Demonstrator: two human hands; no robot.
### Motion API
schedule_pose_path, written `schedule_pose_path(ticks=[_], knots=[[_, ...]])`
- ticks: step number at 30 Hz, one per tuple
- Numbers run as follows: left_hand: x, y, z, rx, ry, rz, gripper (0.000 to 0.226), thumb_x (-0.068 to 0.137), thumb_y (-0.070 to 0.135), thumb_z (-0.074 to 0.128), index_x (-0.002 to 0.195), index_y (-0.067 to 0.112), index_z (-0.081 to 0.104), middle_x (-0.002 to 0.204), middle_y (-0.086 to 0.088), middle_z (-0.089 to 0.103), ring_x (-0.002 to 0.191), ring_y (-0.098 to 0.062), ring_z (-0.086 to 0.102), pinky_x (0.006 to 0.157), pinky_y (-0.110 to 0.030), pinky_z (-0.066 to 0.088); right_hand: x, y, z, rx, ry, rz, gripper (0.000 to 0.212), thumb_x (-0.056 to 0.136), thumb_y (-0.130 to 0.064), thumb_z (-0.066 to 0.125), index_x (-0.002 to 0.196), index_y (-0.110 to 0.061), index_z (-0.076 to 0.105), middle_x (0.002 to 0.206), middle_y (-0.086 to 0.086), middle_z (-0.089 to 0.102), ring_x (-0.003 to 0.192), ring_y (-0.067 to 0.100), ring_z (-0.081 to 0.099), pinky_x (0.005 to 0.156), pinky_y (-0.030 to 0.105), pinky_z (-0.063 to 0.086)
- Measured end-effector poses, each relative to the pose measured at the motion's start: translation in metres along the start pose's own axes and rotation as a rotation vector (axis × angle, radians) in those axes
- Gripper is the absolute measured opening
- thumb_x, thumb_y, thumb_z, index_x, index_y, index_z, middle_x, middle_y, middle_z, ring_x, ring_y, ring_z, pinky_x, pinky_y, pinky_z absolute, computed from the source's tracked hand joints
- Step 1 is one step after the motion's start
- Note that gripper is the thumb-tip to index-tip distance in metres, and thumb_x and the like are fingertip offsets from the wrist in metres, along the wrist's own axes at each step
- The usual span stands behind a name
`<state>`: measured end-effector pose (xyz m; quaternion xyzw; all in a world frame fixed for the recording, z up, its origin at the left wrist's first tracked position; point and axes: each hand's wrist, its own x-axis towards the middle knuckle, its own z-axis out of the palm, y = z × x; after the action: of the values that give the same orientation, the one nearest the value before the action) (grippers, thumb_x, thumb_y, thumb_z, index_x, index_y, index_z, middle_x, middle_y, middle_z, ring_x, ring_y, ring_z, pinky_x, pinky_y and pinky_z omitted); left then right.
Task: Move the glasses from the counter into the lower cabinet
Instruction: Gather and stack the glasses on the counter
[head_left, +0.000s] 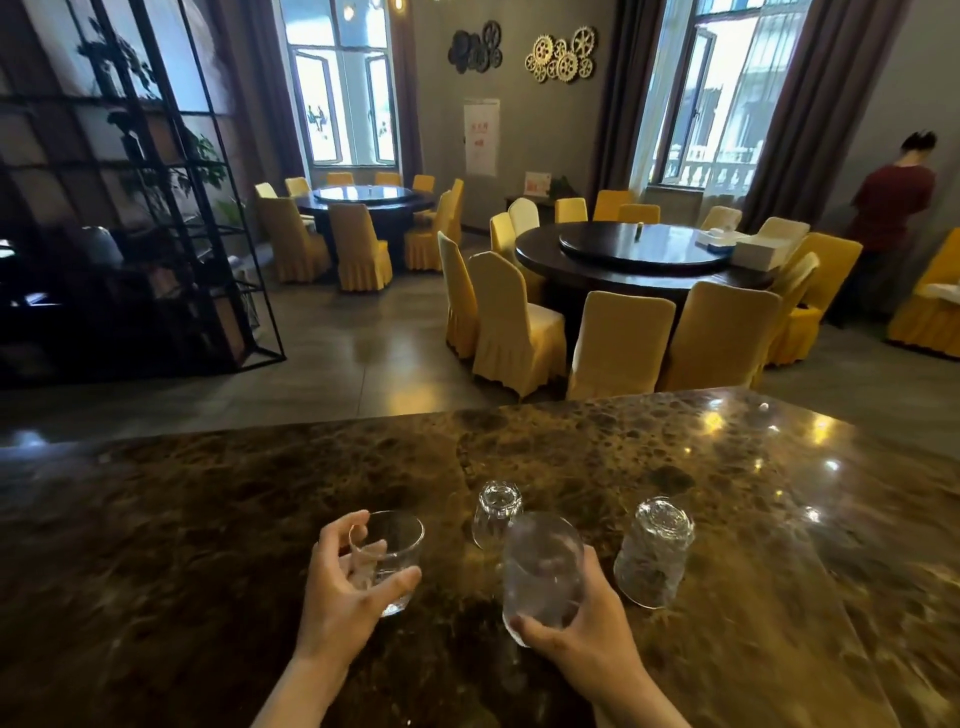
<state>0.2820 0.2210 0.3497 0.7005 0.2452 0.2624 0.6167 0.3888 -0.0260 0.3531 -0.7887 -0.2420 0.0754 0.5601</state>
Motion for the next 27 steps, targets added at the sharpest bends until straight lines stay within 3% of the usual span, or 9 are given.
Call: schedule_pose_path(ticks=[3, 9, 15, 18, 21, 24, 27], knots=[[-0.001, -0.011, 0.013, 0.064, 0.034, 0.033, 0.087, 0.058, 0.006, 0.096, 0.124, 0.030, 0.045, 0.128, 0.003, 0.054, 0.115, -0.019, 0.063, 0.091, -0.043, 0.057, -0.002, 0.013, 0.001, -0.009, 0.012, 0.003, 0.072, 0.049, -0.024, 0.095, 0.113, -0.035, 0.062, 0.107, -0.023, 0.069, 0.099, 0.000, 0.067, 0.081, 0.011, 0.050], [0.006, -0.033, 0.026, 0.259, 0.058, 0.064, 0.092, 0.053, 0.014, 0.100, 0.120, 0.024, 0.038, 0.122, 0.001, 0.055, 0.109, -0.015, 0.063, 0.085, -0.029, 0.054, -0.001, 0.032, 0.000, -0.016, -0.036, 0.045, 0.074, 0.048, -0.029, 0.098, 0.113, -0.034, 0.063, 0.106, -0.012, 0.073, 0.102, 0.002, 0.068, 0.085, 0.017, 0.054], [0.010, -0.045, 0.036, 0.362, 0.043, 0.047, 0.093, 0.050, 0.023, 0.101, 0.117, 0.031, 0.036, 0.120, 0.008, 0.054, 0.100, -0.002, 0.060, 0.076, -0.015, 0.048, 0.006, 0.039, 0.002, -0.039, -0.079, 0.071, 0.079, 0.048, -0.041, 0.098, 0.117, -0.043, 0.059, 0.115, -0.027, 0.065, 0.108, -0.004, 0.063, 0.088, 0.016, 0.052], [0.010, -0.051, 0.040, 0.370, 0.057, 0.051, 0.095, 0.049, 0.025, 0.102, 0.116, 0.033, 0.035, 0.117, 0.013, 0.054, 0.104, -0.006, 0.063, 0.080, -0.022, 0.051, 0.006, 0.039, 0.000, -0.030, -0.123, 0.089, 0.084, 0.049, -0.044, 0.097, 0.119, -0.054, 0.051, 0.118, -0.030, 0.064, 0.110, -0.006, 0.061, 0.088, 0.012, 0.050], [0.012, -0.052, 0.041, 0.382, 0.043, 0.048, 0.097, 0.049, 0.026, 0.102, 0.117, 0.033, 0.033, 0.120, 0.009, 0.053, 0.109, -0.012, 0.064, 0.083, -0.026, 0.052, 0.008, 0.034, -0.007, -0.050, -0.156, 0.104, 0.091, 0.049, -0.048, 0.098, 0.126, -0.050, 0.048, 0.120, -0.027, 0.065, 0.114, -0.004, 0.061, 0.094, 0.019, 0.052], [0.010, -0.043, 0.039, 0.414, 0.003, 0.035, 0.110, 0.047, 0.046, 0.099, 0.130, 0.034, 0.029, 0.130, 0.004, 0.048, 0.117, -0.015, 0.059, 0.087, -0.032, 0.050, 0.005, 0.021, -0.024, -0.078, -0.210, 0.141, 0.109, 0.050, -0.045, 0.098, 0.142, -0.043, 0.040, 0.129, -0.020, 0.062, 0.118, -0.001, 0.059, 0.102, 0.028, 0.050], [0.012, -0.020, 0.033, 0.531, 0.056, 0.136, 0.109, 0.054, 0.078, 0.080, 0.141, 0.036, 0.029, 0.137, 0.010, 0.041, 0.123, -0.009, 0.046, 0.092, -0.039, 0.048, 0.001, 0.000, -0.058, -0.225, -0.160, 0.003, 0.100, 0.058, -0.034, 0.091, 0.144, -0.049, 0.041, 0.125, -0.020, 0.061, 0.113, -0.001, 0.061, 0.097, 0.026, 0.052]])
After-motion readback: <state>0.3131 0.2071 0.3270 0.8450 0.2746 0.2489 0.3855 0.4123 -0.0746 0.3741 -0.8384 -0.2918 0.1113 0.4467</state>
